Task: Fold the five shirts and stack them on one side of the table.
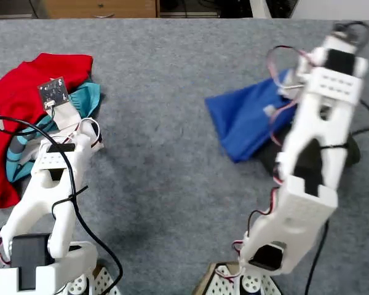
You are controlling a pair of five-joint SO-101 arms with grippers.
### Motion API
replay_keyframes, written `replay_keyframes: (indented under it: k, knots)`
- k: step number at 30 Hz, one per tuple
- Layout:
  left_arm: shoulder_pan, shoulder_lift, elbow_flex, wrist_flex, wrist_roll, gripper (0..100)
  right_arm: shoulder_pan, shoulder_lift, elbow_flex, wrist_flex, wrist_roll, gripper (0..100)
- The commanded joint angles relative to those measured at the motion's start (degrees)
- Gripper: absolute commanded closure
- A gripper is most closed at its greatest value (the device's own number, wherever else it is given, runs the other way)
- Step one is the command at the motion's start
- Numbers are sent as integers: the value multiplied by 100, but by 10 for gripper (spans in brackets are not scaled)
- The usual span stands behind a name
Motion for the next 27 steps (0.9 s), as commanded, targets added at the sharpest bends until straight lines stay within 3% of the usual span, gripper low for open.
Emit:
replay_keyframes:
  k: [1,12,22,24,27]
  knots:
    - [35,-13,-255,-9,-35,978,611,-48,-382,202,211,995]
    - [35,-13,-246,-9,-35,978,1895,-22,-365,255,633,995]
    - [35,-13,-237,-9,-44,977,1921,286,-365,246,738,992]
    - [35,-13,-237,0,-44,976,1965,435,-365,273,738,952]
    - [35,-13,-237,0,-44,976,1982,532,-330,378,818,782]
